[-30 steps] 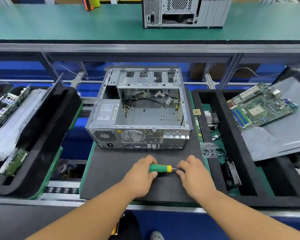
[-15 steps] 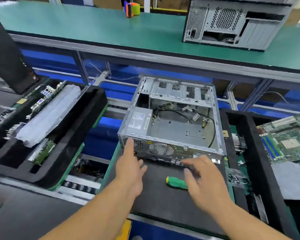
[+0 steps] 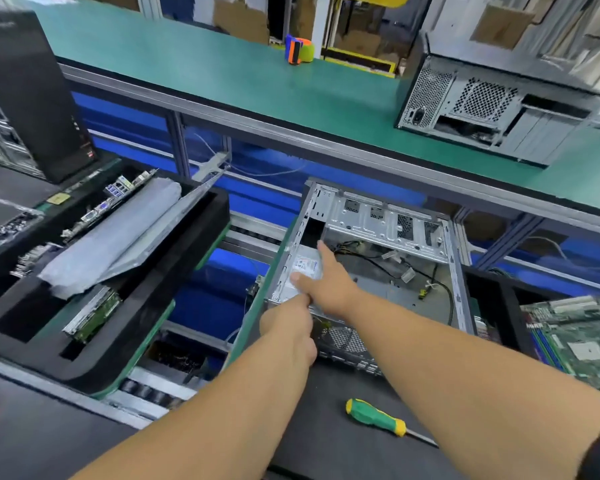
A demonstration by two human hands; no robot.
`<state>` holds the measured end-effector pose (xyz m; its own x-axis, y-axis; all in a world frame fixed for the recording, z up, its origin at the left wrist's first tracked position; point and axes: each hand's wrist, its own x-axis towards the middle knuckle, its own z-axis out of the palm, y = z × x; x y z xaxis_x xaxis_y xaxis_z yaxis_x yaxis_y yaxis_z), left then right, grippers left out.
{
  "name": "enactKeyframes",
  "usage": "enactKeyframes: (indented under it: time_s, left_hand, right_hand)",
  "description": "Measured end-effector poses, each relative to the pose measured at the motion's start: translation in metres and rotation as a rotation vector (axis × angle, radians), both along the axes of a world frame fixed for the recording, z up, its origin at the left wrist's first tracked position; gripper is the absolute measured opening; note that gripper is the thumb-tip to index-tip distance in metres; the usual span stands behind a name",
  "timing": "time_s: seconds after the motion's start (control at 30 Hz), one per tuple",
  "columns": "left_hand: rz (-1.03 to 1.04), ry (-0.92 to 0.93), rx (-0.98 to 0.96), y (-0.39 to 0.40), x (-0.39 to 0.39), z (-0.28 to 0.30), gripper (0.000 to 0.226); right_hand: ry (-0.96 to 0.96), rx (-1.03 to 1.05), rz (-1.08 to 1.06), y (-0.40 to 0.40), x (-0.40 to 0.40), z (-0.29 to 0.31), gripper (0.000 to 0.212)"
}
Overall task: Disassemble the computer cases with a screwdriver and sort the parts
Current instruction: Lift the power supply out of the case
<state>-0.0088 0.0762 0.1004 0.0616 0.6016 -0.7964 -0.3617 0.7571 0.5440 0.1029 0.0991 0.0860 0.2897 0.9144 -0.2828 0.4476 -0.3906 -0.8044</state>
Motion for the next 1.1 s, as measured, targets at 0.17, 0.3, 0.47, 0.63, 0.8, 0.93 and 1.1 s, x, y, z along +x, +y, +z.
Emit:
enactKeyframes:
  time_s: [0.17,0.3,0.47,0.63,0.8,0.93,1.1]
  left_hand:
    - [0.025,-0.037,0.016,-0.001,-0.002,-0.009,0.035]
    - [0.039,-0.067,0.034,-0.001,0.004,-0.009,0.016]
    - [0.071,-0.133,0.09,-0.007,0.009,-0.013,0.021]
    - [0.044,-0.145,0.111,-0.003,0.019,-0.01,0.039]
    - [0.085,-0.016,0.132,-0.002,0.023,-0.019,0.044]
    - [0.103,0.079,0.138,0.001,0.019,-0.029,0.05]
    - [0.151,0.096,0.145,0.004,0.021,-0.034,0.056]
  right_hand:
    - [0.166,0.049,-0.099,0.0,0.006,-0.004,0.092]
    - [0.201,0.051,-0.063,0.004,0.014,-0.005,0.09]
    - [0.277,0.057,-0.013,0.003,0.035,-0.012,0.097]
    - [0.26,0.076,0.054,-0.004,0.054,-0.021,0.095]
    - [0.015,0.137,0.223,0.002,0.065,-0.017,0.11]
    - [-0.075,0.103,0.335,0.003,0.074,-0.019,0.15]
    - [-0.076,0.085,0.441,0.0,0.078,-0.031,0.152]
